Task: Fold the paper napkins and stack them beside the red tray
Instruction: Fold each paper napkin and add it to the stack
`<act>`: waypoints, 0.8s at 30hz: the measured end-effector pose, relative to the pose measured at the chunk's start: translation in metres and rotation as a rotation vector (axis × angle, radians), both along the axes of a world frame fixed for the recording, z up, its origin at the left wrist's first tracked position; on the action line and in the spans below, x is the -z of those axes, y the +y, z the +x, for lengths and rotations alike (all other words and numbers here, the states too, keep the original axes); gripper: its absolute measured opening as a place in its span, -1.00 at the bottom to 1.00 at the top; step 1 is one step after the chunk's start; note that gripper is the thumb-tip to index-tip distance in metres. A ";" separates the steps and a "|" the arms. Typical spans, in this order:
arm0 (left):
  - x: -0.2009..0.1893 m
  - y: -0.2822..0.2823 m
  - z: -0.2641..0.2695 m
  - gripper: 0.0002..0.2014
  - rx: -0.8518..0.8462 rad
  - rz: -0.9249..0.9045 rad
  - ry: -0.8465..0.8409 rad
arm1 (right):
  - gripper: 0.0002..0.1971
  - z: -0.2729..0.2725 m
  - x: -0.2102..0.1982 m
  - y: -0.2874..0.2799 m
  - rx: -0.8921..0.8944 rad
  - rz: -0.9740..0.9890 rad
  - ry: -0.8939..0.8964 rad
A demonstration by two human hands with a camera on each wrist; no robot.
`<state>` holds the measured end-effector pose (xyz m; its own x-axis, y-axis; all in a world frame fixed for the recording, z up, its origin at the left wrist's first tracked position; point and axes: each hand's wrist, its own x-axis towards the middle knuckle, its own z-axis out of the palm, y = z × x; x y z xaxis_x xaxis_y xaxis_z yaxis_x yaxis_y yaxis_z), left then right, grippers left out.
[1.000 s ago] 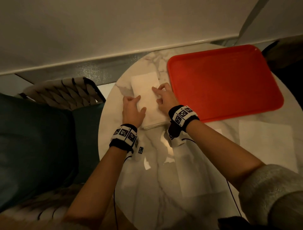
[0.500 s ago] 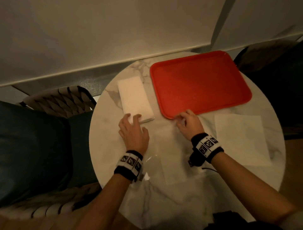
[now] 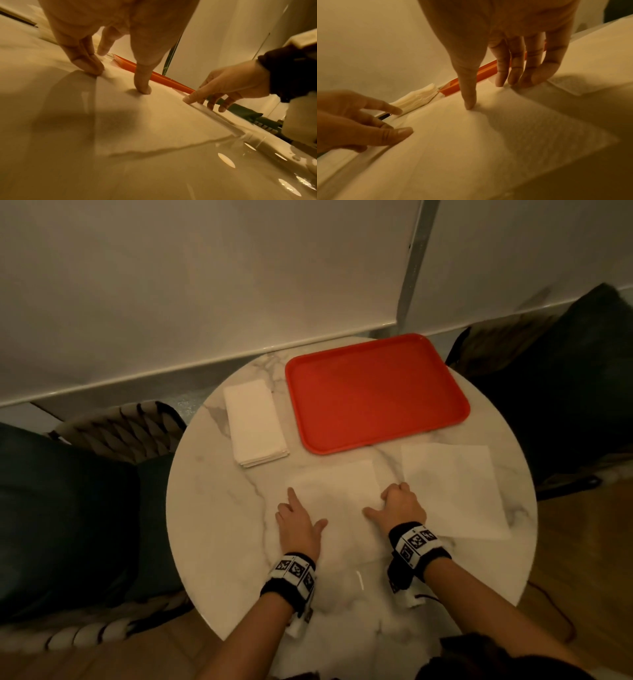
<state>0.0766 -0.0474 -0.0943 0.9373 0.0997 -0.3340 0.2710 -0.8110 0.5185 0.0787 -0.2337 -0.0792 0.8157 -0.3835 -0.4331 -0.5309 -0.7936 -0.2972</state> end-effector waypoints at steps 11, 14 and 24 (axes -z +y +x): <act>-0.017 0.011 0.002 -0.75 -0.303 -0.408 0.030 | -0.74 0.017 -0.012 -0.004 0.213 0.467 -0.060; -0.020 0.018 0.001 -0.62 -0.353 -0.536 0.020 | -0.70 0.019 -0.013 -0.008 0.306 0.617 -0.069; -0.080 0.032 0.009 -0.87 -0.410 -1.006 -0.069 | -0.59 0.023 -0.060 0.010 0.250 0.911 -0.405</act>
